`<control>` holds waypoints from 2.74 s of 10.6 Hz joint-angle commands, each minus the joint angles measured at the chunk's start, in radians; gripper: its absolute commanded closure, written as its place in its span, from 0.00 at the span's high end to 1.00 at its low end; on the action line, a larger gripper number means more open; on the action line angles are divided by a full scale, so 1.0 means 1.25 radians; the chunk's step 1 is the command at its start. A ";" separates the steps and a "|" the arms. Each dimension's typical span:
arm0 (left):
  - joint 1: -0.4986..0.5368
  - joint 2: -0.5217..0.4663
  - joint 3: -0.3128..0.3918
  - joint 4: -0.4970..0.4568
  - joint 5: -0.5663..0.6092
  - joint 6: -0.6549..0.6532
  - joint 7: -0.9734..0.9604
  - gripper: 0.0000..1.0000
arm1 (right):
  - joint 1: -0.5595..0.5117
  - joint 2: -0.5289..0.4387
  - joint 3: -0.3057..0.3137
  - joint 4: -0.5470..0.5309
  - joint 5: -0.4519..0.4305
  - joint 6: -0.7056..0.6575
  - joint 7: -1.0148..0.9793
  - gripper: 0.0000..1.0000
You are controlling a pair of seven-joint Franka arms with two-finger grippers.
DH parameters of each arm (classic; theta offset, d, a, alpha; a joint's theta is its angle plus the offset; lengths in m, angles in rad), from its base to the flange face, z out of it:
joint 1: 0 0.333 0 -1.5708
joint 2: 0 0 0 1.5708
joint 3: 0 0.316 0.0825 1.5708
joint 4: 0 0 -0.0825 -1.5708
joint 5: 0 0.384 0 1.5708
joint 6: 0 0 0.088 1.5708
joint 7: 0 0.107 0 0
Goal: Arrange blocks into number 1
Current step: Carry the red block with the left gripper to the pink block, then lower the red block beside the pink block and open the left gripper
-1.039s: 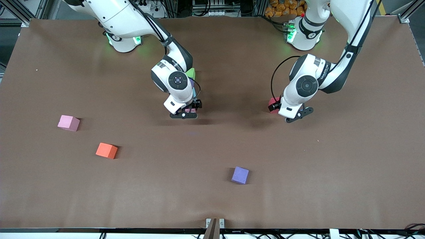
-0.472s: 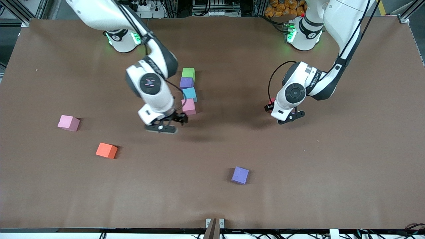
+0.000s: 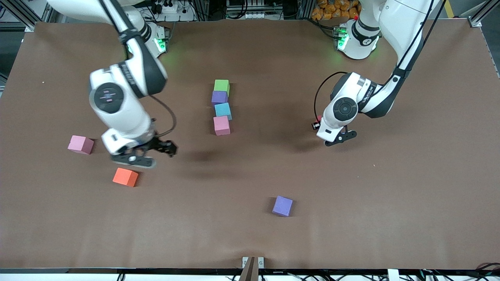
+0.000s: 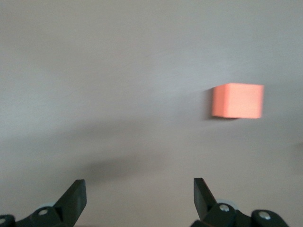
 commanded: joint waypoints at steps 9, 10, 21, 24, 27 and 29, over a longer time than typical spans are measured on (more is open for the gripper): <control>-0.243 0.226 0.045 0.494 0.026 -0.045 -0.055 0.00 | -0.132 -0.174 -0.130 -0.004 0.054 -0.069 -0.305 1.00; -0.314 0.261 0.101 0.544 0.033 -0.046 -0.071 0.00 | -0.157 -0.174 -0.130 -0.004 0.063 -0.070 -0.339 1.00; -0.589 0.410 0.229 0.722 0.025 0.116 -0.262 0.00 | -0.191 -0.231 -0.096 0.106 0.122 -0.263 -0.361 1.00; -0.609 0.409 0.231 0.722 0.025 0.131 -0.272 0.00 | -0.164 -0.263 -0.074 0.140 0.130 -0.375 -0.358 1.00; -0.608 0.413 0.226 0.722 0.023 0.131 -0.258 0.00 | -0.131 -0.277 -0.052 0.131 0.128 -0.428 -0.356 1.00; -0.609 0.416 0.223 0.728 0.023 0.134 -0.267 0.00 | -0.143 -0.301 -0.052 0.093 0.130 -0.414 -0.364 1.00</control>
